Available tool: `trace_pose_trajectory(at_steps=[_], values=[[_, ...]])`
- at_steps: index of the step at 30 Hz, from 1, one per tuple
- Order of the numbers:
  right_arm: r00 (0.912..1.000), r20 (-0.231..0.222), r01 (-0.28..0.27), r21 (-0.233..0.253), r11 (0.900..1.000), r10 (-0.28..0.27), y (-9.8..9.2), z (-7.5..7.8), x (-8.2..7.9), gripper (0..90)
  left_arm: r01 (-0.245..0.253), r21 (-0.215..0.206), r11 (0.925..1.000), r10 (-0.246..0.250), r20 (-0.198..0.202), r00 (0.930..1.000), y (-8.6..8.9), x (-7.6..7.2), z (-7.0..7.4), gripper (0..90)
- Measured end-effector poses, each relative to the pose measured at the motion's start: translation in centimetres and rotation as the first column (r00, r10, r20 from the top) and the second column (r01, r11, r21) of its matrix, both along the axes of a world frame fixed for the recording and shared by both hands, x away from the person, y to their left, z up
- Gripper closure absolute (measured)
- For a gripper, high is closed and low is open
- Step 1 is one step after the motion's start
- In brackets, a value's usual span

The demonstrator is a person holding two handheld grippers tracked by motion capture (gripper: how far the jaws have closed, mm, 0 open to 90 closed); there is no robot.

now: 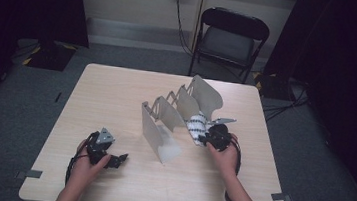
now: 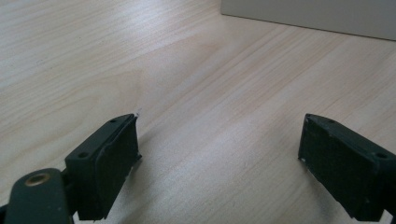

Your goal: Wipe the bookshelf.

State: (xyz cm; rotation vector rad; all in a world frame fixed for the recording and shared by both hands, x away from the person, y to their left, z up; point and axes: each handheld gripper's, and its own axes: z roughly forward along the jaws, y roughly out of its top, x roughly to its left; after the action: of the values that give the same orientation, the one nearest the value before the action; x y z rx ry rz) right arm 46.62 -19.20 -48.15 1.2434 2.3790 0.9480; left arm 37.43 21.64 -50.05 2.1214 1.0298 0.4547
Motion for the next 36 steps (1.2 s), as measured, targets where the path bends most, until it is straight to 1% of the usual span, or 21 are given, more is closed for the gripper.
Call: trace_pose_trajectory(at_steps=[2, 6, 11, 14, 15, 16, 18, 20, 21, 23, 24, 27, 29, 32, 34, 35, 36], values=[[0.9999, -0.006, 0.01, 0.009, 1.0, -0.01, -0.9, 0.0, -0.5, 70.6, 0.001, -0.001, 1.0, -0.001, 0.0, 1.0, 0.0, 0.0, 0.0, 11.9], [0.9999, -0.004, 0.012, 0.004, 1.0, -0.012, -2.1, 0.0, -1.6, 70.5, 0.0, -0.001, 1.0, 0.0, 0.0, 1.0, 0.0, 0.0, 0.0, 11.9], [0.9999, 0.011, 0.006, 0.006, 1.0, -0.006, -3.0, -0.2, -3.4, 70.3, 0.0, 0.0, 1.0, 0.0, 0.0, 1.0, 0.0, 0.0, 0.0, 11.9], [0.9999, 0.002, 0.013, 0.017, 1.0, -0.013, -3.5, -0.2, -4.3, 70.2, 0.0, -0.001, 1.0, 0.0, 0.0, 1.0, 0.0, 0.0, 0.0, 11.9], [0.9999, 0.002, 0.013, 0.017, 1.0, -0.013, -3.5, -0.2, -4.3, 70.2, 0.0, -0.001, 1.0, 0.0, 0.0, 1.0, 0.0, 0.0, 0.0, 11.9], [0.9998, -0.011, 0.017, 0.011, 1.0, -0.017, -3.7, -0.1, -4.7, 69.1, -0.001, 0.0, 1.0, 0.001, 0.0, 1.0, 0.0, 0.0, 0.0, 11.9], [0.9997, -0.017, 0.02, 0.005, 1.0, -0.019, -3.8, 0.0, -5.0, 67.3, 0.0, -0.001, 1.0, 0.0, 0.0, 1.0, 0.0, 0.0, 0.0, 11.9], [0.9995, -0.019, 0.024, -0.009, 1.0, -0.024, -3.8, 0.2, -5.2, 61.4, 0.0, 0.0, 1.0, 0.0, 0.0, 1.0, 0.0, 0.0, 0.0, 11.9], [0.9994, -0.01, 0.032, -0.013, 0.999, -0.032, -3.7, 0.5, -5.3, 57.8, 0.0, -0.001, 1.0, 0.0, 0.0, 1.0, 0.0, 0.0, 0.0, 11.9], [0.9991, 0.01, 0.042, -0.011, 0.999, -0.042, -3.7, 1.0, -5.3, 52.1, 0.0, -0.001, 1.0, 0.0, 0.0, 1.0, 0.0, 0.0, 0.0, 11.9], [0.9983, 0.027, 0.052, -0.005, 0.999, -0.052, -3.6, 1.3, -5.1, 49.5, 0.0, -0.001, 1.0, 0.0, 0.0, 1.0, 0.0, 0.0, 0.0, 11.9], [0.997, 0.054, 0.055, 0.013, 0.998, -0.056, -3.0, 2.0, -4.4, 44.7, 0.001, 0.0, 1.0, -0.001, 0.0, 1.0, 0.0, 0.0, 0.0, 11.9], [0.9972, 0.06, 0.044, 0.014, 0.999, -0.045, -2.3, 2.1, -3.8, 43.4, 0.0, -0.001, 1.0, 0.0, 0.0, 1.0, 0.0, 0.0, 0.0, 11.9], [0.9975, 0.06, 0.037, -0.002, 0.999, -0.037, -1.3, 1.7, -2.8, 42.9, 0.0, 0.0, 1.0, 0.0, 0.0, 1.0, 0.0, 0.0, 0.0, 11.9], [0.9979, 0.054, 0.036, 0.007, 0.999, -0.037, -0.8, 1.3, -2.0, 42.8, 0.001, -0.001, 1.0, -0.001, 0.0, 1.0, 0.0, 0.0, 0.0, 11.9], [0.9981, 0.052, 0.031, 0.004, 1.0, -0.031, -0.6, 1.1, -1.7, 43.3, 0.0, -0.001, 1.0, 0.0, -0.001, 1.0, 0.0, 0.0, 0.0, 11.9], [0.9984, 0.048, 0.028, -0.001, 1.0, -0.028, -0.4, 0.8, -1.5, 46.2, 0.001, -0.001, 1.0, -0.001, 0.0, 1.0, 0.0, 0.0, 0.0, 11.9]])
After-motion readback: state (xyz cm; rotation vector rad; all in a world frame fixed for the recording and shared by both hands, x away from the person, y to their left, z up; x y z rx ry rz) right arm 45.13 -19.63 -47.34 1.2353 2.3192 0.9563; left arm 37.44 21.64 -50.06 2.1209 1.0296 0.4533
